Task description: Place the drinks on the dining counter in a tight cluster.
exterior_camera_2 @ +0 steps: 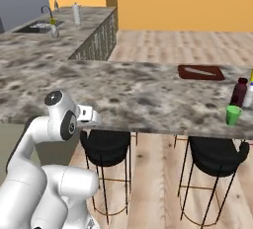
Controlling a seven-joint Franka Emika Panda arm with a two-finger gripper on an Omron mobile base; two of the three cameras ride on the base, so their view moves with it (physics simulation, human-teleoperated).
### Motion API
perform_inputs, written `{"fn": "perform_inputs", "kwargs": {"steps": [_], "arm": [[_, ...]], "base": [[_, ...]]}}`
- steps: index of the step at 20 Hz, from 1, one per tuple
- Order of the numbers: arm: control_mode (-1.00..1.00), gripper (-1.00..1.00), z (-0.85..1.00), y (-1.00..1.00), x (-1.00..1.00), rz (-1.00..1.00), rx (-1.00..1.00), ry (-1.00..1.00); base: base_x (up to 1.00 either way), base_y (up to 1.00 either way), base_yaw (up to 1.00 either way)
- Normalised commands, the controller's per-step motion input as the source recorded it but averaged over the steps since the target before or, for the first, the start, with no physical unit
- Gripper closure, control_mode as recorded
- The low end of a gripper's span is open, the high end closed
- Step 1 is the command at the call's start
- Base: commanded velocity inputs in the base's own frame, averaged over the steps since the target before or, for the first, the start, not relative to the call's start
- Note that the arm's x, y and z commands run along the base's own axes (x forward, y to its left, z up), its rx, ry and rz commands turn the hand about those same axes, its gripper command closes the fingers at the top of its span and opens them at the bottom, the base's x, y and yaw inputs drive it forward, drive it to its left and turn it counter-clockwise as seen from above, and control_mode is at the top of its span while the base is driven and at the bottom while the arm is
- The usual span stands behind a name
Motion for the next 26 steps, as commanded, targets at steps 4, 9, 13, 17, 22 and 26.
{"fn": "perform_inputs", "kwargs": {"steps": [4,9,13,17,22,26], "arm": [[1.0,-1.0,0.0,0.0,0.0,0.0,0.0,0.0],[1.0,-1.0,0.0,0.0,0.0,0.0,0.0,0.0],[1.0,-1.0,0.0,0.0,0.0,0.0,0.0,0.0],[1.0,-1.0,0.0,0.0,0.0,0.0,0.0,0.0],[1.0,-1.0,0.0,0.0,0.0,0.0,0.0,0.0],[1.0,-1.0,0.0,0.0,0.0,0.0,0.0,0.0]], "base": [[0.25,0.82,-0.13],[0.1,0.9,-0.04],[0.0,0.94,0.11],[0.0,0.91,0.19],[0.0,0.89,0.21],[0.0,0.91,0.15]]}}
